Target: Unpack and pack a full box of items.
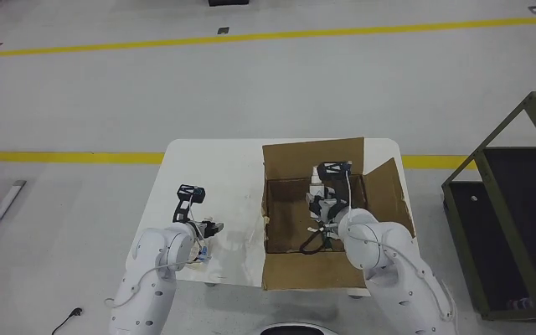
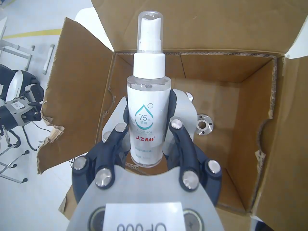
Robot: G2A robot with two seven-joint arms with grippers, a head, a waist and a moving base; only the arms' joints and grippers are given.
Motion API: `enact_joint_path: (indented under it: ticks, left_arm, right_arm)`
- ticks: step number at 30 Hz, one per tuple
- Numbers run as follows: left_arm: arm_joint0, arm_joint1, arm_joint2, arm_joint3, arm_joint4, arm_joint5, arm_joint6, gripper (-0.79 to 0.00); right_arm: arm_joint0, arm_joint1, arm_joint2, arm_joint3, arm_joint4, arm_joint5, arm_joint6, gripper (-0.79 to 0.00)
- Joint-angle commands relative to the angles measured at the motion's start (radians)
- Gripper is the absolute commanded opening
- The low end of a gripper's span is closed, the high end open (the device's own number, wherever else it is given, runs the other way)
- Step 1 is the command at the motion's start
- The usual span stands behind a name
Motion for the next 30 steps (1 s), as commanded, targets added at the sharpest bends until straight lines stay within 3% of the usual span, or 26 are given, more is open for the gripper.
enact_joint_path:
  ticks: [1,8,16,30]
  left_arm:
    - [0.000,0.000,0.000,0.000,0.000,0.000,0.000,0.000]
    - [0.000,0.000,0.000,0.000,0.000,0.000,0.000,0.000]
    - [0.000,0.000,0.000,0.000,0.000,0.000,0.000,0.000]
    - [0.000,0.000,0.000,0.000,0.000,0.000,0.000,0.000]
  right_arm:
    - [0.000,0.000,0.000,0.000,0.000,0.000,0.000,-0.785]
    - [-0.030,0.009,0.095,-0.145,0.050,-0.075,-0.062,-0.785]
    - [-0.145,0.032,0.388,-0.376,0.170,-0.119,-0.021,-0.785]
    - [-0.411,0.056,0.839,-0.440,0.188,-0.171,0.101,-0.785]
